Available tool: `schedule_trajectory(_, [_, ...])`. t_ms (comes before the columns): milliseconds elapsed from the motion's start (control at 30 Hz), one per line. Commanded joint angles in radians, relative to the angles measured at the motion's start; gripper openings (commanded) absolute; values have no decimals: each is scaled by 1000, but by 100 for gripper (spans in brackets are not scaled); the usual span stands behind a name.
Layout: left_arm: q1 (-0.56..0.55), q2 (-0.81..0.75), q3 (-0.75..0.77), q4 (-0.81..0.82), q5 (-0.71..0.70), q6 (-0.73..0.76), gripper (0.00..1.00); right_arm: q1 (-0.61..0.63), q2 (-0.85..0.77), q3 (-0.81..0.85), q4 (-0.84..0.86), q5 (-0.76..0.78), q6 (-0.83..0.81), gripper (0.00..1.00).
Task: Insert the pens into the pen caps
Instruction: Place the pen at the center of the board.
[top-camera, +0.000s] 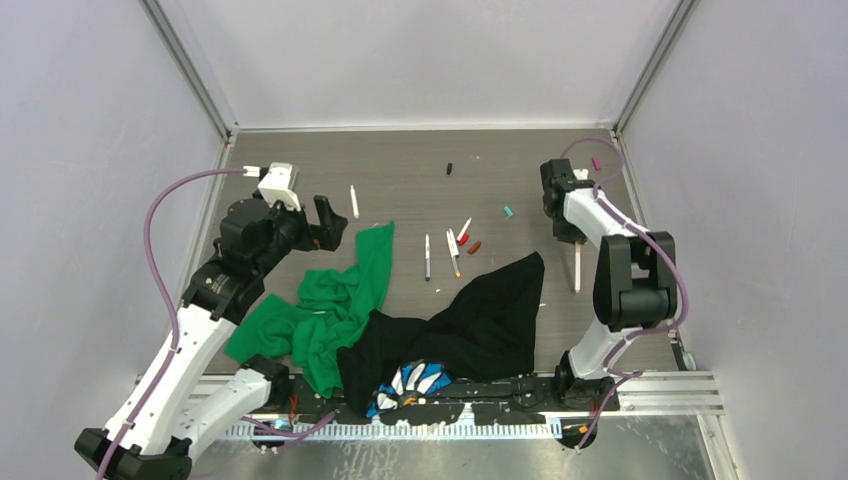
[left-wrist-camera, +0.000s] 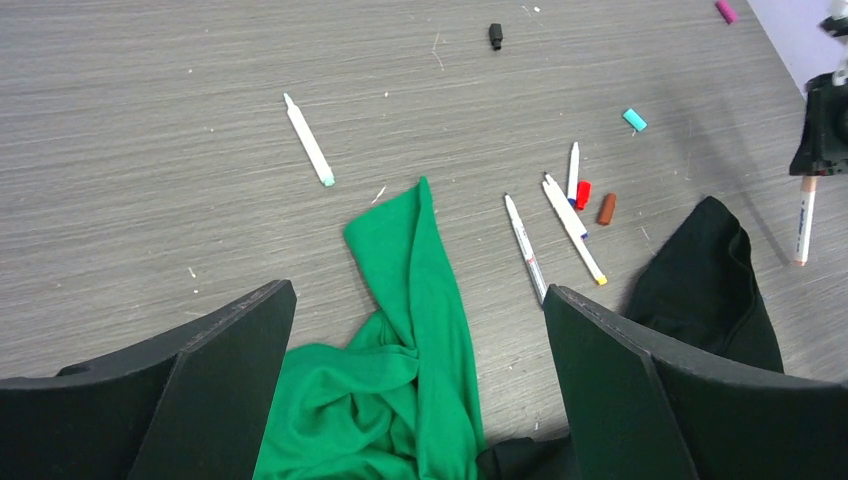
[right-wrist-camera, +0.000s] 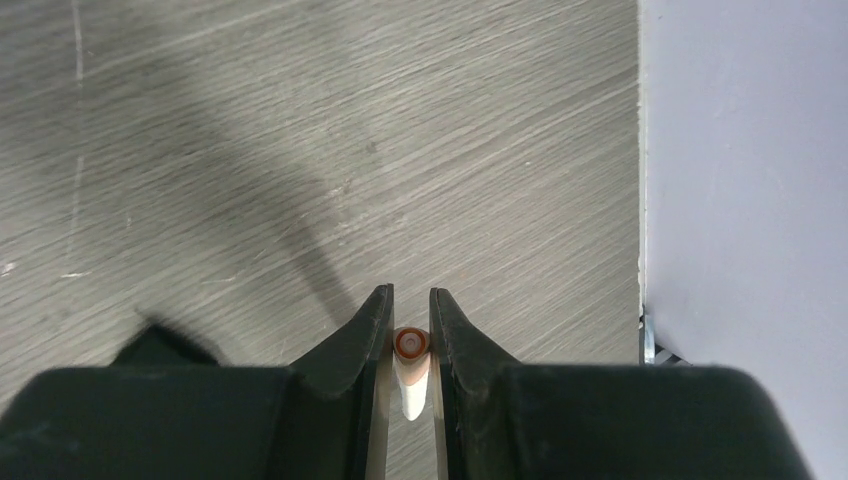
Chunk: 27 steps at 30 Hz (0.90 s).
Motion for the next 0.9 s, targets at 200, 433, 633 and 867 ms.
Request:
schedule_trajectory(200, [3,-6,23,19,-12,2,98,-46,124,45,107,-49,-5,16])
schedule_trajectory(433, [3,-17,23,16,-15,5,98,-97,83,14,173,-151,9,49])
schedule_trajectory(633, [3,-31,21,18,-42,9,98,-117,25,1,188,-177,20,65])
schedule_trajectory(867, [3,-5,20,19,-83,-44,98,-117,-162,-66,248,-426,55,66])
